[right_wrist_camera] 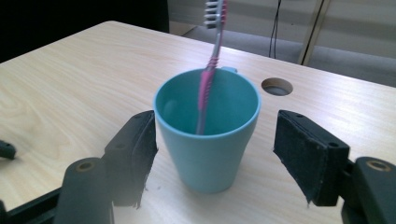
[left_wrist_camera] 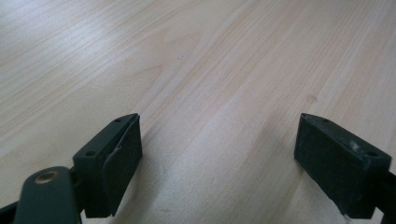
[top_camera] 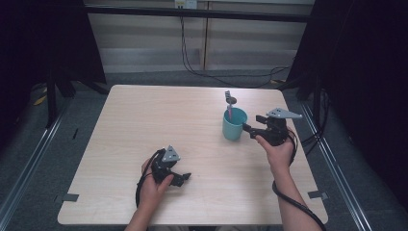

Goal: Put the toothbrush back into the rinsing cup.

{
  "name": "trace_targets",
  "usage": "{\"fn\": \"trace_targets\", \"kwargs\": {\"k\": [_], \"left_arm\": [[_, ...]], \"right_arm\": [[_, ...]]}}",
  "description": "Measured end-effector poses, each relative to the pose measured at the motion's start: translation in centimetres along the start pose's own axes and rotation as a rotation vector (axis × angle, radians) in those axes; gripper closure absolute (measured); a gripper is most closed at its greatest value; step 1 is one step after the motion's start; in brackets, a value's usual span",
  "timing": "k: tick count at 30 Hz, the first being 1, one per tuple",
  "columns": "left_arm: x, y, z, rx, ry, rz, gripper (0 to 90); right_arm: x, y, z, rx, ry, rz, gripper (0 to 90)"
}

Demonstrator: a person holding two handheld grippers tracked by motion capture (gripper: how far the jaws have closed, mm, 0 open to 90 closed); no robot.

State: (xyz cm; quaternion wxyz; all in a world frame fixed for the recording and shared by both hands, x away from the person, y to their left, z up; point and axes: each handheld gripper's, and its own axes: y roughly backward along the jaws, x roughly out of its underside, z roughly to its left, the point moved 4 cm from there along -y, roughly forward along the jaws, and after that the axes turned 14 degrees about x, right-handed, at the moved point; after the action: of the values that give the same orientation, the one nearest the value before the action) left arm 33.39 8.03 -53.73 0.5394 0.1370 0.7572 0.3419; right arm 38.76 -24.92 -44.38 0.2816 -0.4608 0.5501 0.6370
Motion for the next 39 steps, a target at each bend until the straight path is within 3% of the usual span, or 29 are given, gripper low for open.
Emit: {"fn": "trace_targets", "kwargs": {"k": [12, 24, 32, 39], "left_arm": [[0.0, 0.0, 0.0, 0.001, 0.000, 0.000, 15.0], [0.0, 0.0, 0.0, 0.000, -0.001, 0.000, 14.9], [0.0, 0.0, 0.0, 0.000, -0.001, 0.000, 15.0], [0.0, 0.0, 0.0, 0.003, 0.000, -0.003, 15.0]], "right_arm": [[2.1, 1.3, 1.1, -0.032, 0.015, 0.039, 26.1], [4.0, 2.1, 2.3, -0.047, 0.071, 0.073, 22.5], [5.8, 2.3, 2.8, -0.064, 0.067, 0.106, 18.8], [7.6, 2.9, 3.3, -0.068, 0.113, 0.137, 18.0]]}}
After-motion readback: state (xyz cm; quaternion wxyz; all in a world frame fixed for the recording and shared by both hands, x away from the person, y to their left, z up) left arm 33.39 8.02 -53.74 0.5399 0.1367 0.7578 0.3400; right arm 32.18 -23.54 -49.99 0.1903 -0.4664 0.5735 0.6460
